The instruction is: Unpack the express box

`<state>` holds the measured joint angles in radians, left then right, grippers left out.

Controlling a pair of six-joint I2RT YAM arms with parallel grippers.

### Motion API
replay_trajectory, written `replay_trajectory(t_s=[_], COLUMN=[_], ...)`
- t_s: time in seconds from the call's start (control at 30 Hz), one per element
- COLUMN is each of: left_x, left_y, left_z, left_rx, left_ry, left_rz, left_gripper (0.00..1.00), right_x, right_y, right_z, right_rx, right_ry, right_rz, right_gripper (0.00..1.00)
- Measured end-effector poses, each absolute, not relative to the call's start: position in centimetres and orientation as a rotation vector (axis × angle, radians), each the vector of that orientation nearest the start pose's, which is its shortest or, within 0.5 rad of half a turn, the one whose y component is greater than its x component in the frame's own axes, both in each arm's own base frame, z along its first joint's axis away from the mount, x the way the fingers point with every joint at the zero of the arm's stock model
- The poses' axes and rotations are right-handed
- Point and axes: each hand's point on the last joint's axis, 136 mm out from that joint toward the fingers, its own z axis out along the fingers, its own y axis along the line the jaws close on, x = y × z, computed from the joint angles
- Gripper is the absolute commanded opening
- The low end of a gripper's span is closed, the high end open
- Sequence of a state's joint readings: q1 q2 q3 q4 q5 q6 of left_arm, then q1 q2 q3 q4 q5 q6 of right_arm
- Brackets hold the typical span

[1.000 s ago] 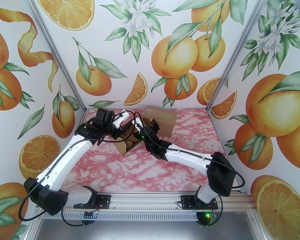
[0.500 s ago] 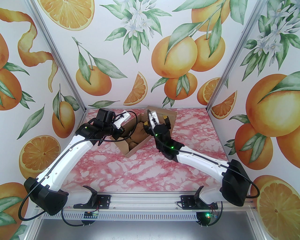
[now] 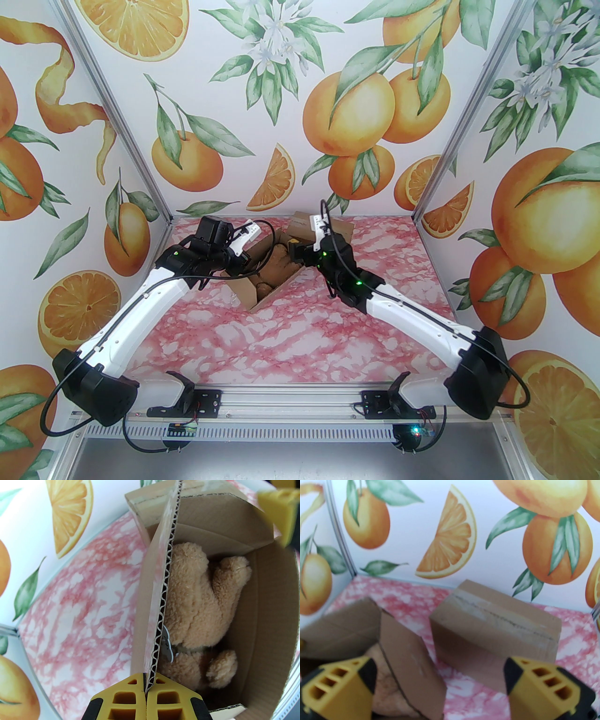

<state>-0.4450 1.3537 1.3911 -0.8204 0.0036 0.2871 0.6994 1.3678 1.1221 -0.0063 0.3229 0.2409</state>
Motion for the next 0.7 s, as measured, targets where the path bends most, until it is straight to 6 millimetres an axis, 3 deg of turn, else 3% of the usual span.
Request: replay_trajectory(t_s=[0.13, 0.23, 0.3, 0.4, 0.57, 0.7], left_x=[34.5, 34.6, 34.6, 34.5, 34.2, 33.6], left_y=[-16.0, -16.0, -16.1, -16.3, -16.7, -16.8], left_z=[26.8, 27.0, 27.2, 27.4, 28.0, 29.4], left_rx=[0.797, 0.765, 0.748, 0.733, 0.703, 0.665], left_ry=[2.214, 2.219, 2.219, 2.216, 2.204, 2.169], left_rz=[-0.065, -0.069, -0.072, -0.072, -0.058, -0.051], left_gripper=[0.00, 0.00, 0.00, 0.00, 0.00, 0.00], right_x=[36.3, 34.8, 34.0, 33.3, 35.1, 36.7], right_y=[24.6, 26.7, 28.9, 31.9, 34.3, 34.6], right_z=[34.4, 35.4, 34.9, 32.9, 29.5, 28.9], right_rx=[-0.121, -0.145, -0.180, -0.224, -0.189, -0.118], right_ry=[1.750, 1.725, 1.735, 1.780, 1.894, 1.930], right_rz=[0.497, 0.581, 0.628, 0.662, 0.634, 0.593], right_gripper=[0.82, 0.78, 0.75, 0.61, 0.64, 0.67])
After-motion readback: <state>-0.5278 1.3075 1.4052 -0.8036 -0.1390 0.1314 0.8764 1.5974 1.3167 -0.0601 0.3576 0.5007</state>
